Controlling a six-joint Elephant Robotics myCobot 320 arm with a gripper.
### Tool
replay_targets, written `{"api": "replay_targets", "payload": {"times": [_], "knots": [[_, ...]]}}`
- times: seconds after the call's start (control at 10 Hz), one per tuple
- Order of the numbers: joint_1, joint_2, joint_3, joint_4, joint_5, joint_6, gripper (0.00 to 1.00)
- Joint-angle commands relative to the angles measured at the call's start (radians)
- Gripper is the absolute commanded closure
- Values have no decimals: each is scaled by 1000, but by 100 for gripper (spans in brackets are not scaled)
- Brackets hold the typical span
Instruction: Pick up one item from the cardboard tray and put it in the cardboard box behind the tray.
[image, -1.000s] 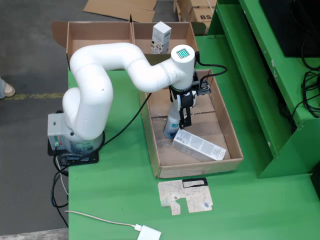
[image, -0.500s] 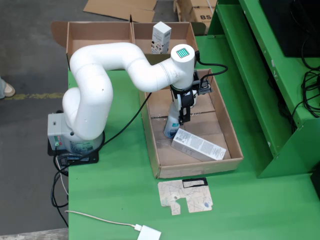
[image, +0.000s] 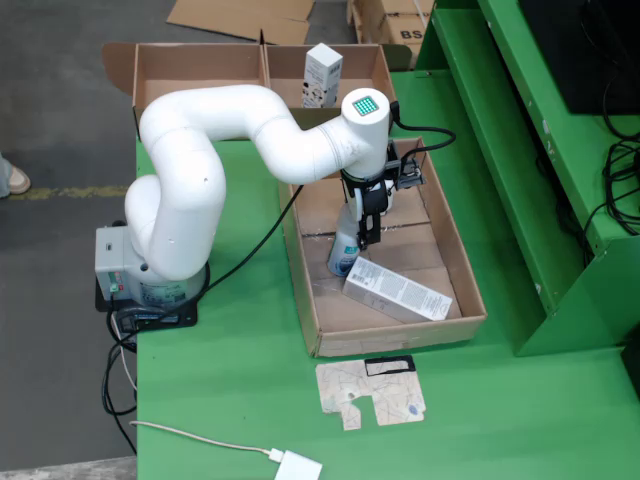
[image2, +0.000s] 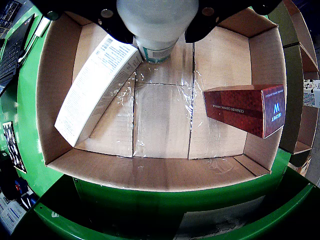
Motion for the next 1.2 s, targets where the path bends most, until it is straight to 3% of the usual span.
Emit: {"api": "replay_targets", "payload": {"times": [0.0,0.5,0.8,1.1], "knots": [[-5,22,24,9,4,-4,100],[-5,22,24,9,4,-4,100],[22,104,-15,8,-15,1,100],[37,139,78,-115,-37,22,100]]}}
